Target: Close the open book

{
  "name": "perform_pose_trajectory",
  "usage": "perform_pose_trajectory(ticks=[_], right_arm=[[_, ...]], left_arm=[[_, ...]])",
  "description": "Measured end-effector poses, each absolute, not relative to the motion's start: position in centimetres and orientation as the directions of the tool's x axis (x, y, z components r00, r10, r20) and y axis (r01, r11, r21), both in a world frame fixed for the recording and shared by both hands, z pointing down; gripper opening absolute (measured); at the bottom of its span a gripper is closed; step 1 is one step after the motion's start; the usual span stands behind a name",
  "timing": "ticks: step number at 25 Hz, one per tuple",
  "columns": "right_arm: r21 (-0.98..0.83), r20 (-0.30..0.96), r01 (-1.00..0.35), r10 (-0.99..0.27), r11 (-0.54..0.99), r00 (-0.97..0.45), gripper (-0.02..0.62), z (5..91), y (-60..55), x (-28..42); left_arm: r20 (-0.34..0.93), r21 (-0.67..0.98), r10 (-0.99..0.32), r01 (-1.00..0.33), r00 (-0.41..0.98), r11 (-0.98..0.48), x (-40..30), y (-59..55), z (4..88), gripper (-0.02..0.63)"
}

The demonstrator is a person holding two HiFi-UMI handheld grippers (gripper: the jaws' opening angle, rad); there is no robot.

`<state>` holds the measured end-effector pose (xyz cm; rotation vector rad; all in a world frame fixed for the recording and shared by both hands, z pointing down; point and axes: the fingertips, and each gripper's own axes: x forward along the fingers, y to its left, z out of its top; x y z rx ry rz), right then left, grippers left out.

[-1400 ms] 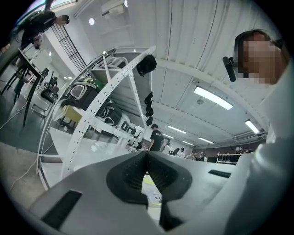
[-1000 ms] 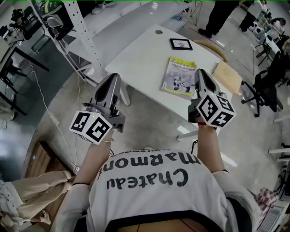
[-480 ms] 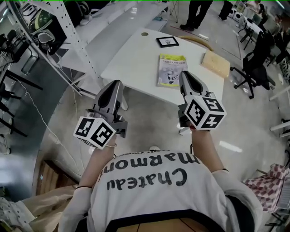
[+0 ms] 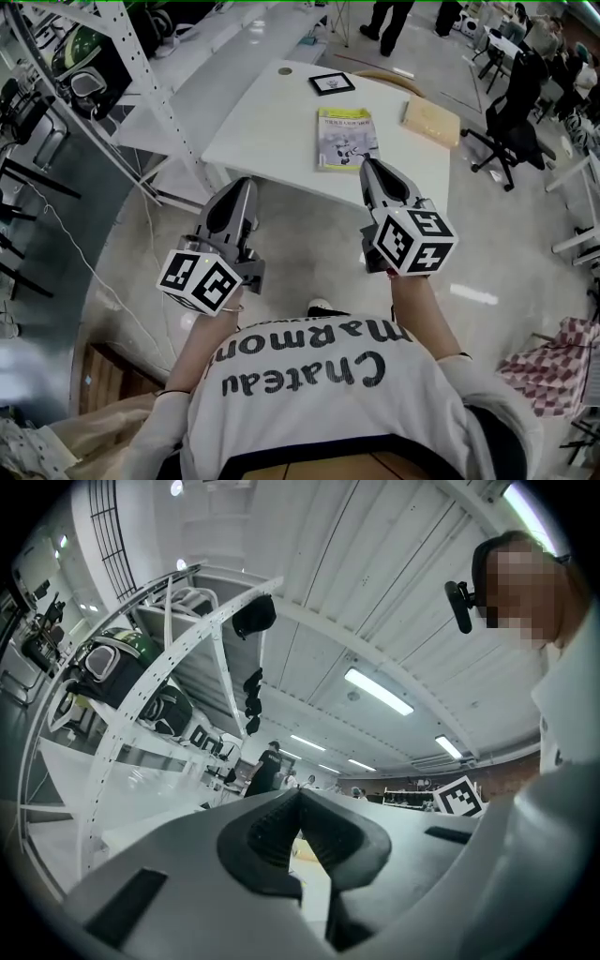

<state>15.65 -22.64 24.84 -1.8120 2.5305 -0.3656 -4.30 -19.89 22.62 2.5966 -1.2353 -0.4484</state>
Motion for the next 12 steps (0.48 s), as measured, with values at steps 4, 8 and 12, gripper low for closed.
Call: perform_pose_trajectory(ticks=[4, 8, 12], right_arm=[[-0.189, 0.126, -0.939, -0.941, 0.287, -0.313, 0.049, 25.0, -21.7, 15.7], [-0.185, 0.131, -0.940, -0.941, 0.287, -0.313, 0.049, 25.1, -20.9, 15.7], [-0.172, 0.121, -0.940, -0.940, 0.296, -0.318, 0.049, 24.4, -20.5, 15.7]], left_arm=[[-0.186, 0.327, -0.778, -0.709, 0.600, -0.625, -4.9, -19.1, 22.6, 0.023], [-0.191, 0.321, -0.774, -0.707, 0.603, -0.630, -4.9, -18.3, 22.5, 0.023], [-0.203, 0.317, -0.770, -0.703, 0.605, -0.636, -4.7, -17.6, 22.0, 0.023]])
